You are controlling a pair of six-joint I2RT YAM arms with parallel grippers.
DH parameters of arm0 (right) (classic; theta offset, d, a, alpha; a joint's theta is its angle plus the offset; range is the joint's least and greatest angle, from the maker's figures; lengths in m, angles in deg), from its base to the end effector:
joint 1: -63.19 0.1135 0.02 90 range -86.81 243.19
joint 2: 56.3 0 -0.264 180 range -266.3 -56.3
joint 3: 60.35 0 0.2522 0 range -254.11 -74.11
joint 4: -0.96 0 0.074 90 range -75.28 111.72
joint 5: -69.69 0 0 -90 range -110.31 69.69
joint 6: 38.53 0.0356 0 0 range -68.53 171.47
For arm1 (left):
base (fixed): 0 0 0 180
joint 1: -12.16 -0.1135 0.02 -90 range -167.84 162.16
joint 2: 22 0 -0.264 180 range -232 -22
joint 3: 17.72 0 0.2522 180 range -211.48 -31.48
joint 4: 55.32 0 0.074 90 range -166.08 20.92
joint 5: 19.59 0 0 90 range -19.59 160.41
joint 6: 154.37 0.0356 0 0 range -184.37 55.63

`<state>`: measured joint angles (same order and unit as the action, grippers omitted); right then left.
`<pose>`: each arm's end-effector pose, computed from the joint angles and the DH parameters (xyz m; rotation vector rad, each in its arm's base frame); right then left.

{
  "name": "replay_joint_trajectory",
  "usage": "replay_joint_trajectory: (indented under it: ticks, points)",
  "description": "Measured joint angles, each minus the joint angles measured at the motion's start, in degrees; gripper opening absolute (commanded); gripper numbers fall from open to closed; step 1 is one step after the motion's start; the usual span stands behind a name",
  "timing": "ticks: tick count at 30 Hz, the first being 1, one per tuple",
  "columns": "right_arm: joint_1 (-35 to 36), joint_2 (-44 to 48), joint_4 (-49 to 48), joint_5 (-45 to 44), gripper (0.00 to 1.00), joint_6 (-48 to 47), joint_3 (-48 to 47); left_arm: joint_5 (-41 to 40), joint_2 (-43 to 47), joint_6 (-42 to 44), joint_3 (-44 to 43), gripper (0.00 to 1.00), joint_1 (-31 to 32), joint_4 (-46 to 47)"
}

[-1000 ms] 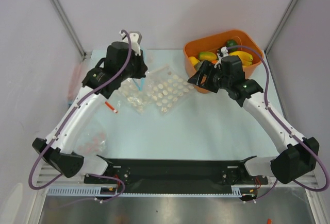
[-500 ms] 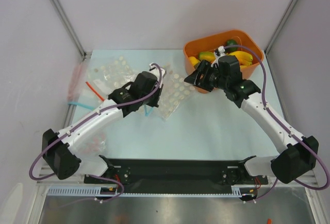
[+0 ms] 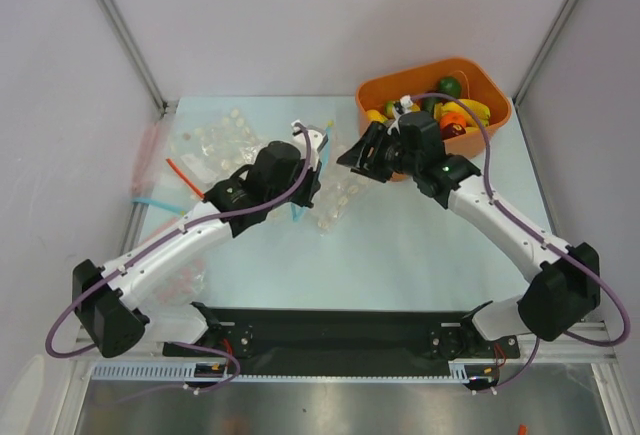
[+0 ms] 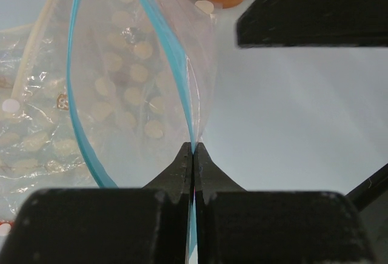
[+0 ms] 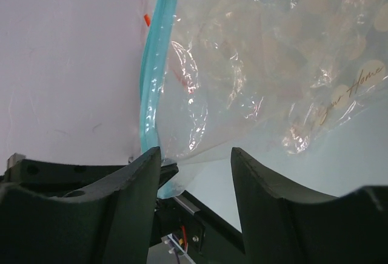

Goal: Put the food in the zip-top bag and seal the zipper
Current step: Pick up the zipper food storage bag at the center of the board.

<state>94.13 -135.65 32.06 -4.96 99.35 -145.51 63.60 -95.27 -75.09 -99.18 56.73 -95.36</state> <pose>0.2697 0.1726 0.3522 0.1371 2.1846 1.1043 0.2071 -0.1981 0.3445 0.5588 2.0809 -0.4421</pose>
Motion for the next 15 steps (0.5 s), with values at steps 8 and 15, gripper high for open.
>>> replay_joint_trajectory:
  ticks: [8, 15]
  points:
    - [2.03, -5.66, 0.2, -0.52, 0.6, 2.01, -2.89, -0.55, -1.77, 1.29, 0.11, 0.0, 2.25, 1.49]
    - [2.89, -5.75, 1.46, -3.72, 0.6, 2.08, -5.46, -1.81, -5.33, 2.25, -1.05, 0.01, 4.83, 1.49]
